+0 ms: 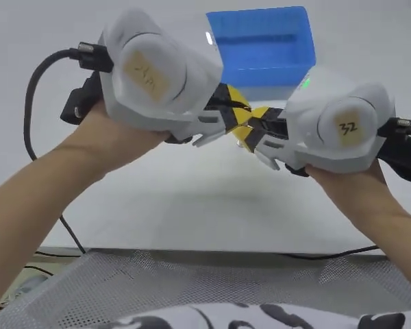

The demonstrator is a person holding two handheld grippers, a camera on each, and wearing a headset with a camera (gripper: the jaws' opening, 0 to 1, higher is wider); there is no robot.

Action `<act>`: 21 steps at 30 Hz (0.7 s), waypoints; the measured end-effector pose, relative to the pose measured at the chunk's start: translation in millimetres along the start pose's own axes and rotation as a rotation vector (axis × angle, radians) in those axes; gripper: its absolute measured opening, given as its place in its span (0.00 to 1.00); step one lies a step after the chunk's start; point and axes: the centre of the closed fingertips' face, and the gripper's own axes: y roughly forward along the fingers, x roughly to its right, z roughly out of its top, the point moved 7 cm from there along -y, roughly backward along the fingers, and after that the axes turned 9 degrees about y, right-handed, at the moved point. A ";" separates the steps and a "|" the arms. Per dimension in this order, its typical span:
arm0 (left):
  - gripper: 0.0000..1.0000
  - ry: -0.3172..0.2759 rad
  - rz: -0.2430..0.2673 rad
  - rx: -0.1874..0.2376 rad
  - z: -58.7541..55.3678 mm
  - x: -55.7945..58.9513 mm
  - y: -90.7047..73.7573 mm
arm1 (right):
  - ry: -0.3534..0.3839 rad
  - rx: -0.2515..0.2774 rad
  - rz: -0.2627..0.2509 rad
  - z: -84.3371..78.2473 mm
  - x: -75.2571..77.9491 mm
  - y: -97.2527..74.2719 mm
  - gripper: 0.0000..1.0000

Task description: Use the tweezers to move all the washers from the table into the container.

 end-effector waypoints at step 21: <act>0.00 0.056 0.037 0.010 19.2 -9.3 -16.3 | -0.062 0.034 -0.012 27.9 1.9 -11.1 0.04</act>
